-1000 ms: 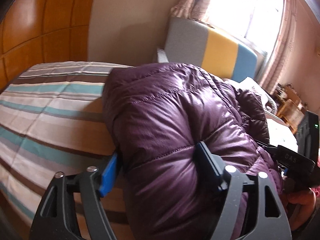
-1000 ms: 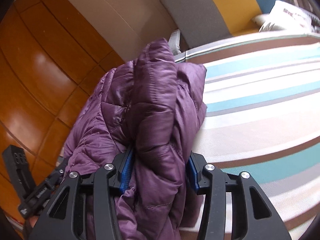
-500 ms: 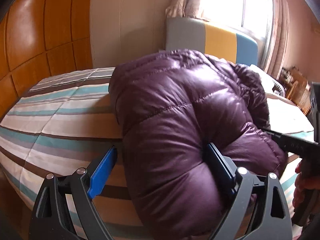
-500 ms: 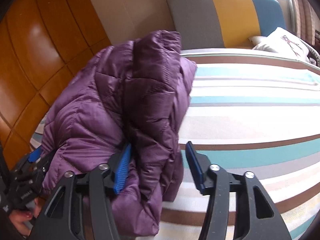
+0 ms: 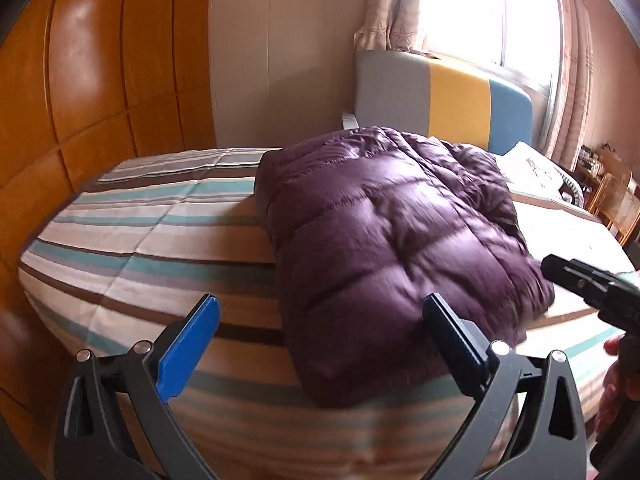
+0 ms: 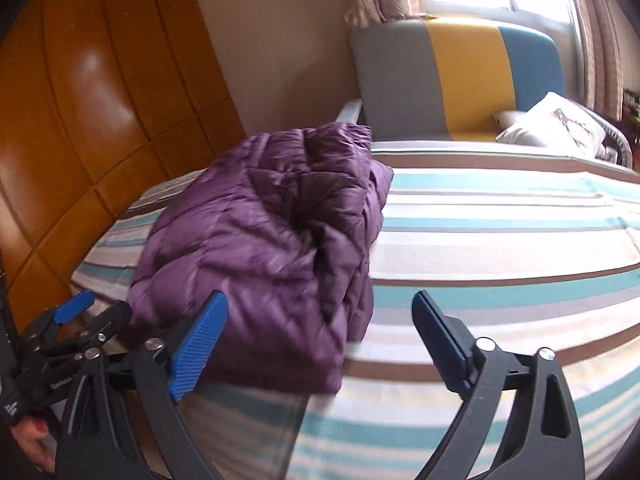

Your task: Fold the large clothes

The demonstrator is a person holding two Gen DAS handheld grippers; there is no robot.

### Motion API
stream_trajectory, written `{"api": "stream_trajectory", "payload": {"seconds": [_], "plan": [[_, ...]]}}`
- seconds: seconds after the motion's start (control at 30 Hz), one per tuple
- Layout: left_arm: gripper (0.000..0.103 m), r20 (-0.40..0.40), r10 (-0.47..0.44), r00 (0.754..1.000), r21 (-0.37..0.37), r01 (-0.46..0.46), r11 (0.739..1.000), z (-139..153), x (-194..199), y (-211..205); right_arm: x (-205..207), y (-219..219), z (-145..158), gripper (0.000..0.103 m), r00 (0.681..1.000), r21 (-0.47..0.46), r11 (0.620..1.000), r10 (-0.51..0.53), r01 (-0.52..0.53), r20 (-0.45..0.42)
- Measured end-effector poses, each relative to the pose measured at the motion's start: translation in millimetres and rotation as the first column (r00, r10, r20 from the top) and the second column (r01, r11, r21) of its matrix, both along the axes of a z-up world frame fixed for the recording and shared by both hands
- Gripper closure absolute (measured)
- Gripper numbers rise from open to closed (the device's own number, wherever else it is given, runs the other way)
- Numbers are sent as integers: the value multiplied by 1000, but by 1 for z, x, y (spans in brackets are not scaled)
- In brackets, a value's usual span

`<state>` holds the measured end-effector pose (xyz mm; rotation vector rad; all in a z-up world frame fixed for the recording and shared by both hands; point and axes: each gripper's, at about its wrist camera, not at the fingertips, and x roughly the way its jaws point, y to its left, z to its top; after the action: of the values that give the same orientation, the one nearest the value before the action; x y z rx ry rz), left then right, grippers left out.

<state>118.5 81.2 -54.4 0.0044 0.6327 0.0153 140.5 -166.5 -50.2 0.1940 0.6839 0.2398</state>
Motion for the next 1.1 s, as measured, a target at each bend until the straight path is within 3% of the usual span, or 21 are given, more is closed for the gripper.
{"api": "stream_trajectory", "payload": {"seconds": [0.13,0.23,0.37,0.67,1.1], "plan": [[2,-6,36,999,-5,-36,999,4,-23,-1,-21,2,6,3,1000,-34,999,16,-15,26],[2,-14,115,993,1,-115,993,6,-38,0,-45,10,5,3,999,-62,998,8,-6,40],[2,-2,140,990,22,-140,990,8,-56,-1,-58,16,4,3,998,-88,996,-13,19,62],[2,65,114,991,40,-117,992,16,-82,-7,-96,24,8,3,988,-157,986,-33,57,154],[2,80,88,993,41,-92,995,20,-87,-15,-98,10,12,3,983,-106,988,-91,109,159]]}}
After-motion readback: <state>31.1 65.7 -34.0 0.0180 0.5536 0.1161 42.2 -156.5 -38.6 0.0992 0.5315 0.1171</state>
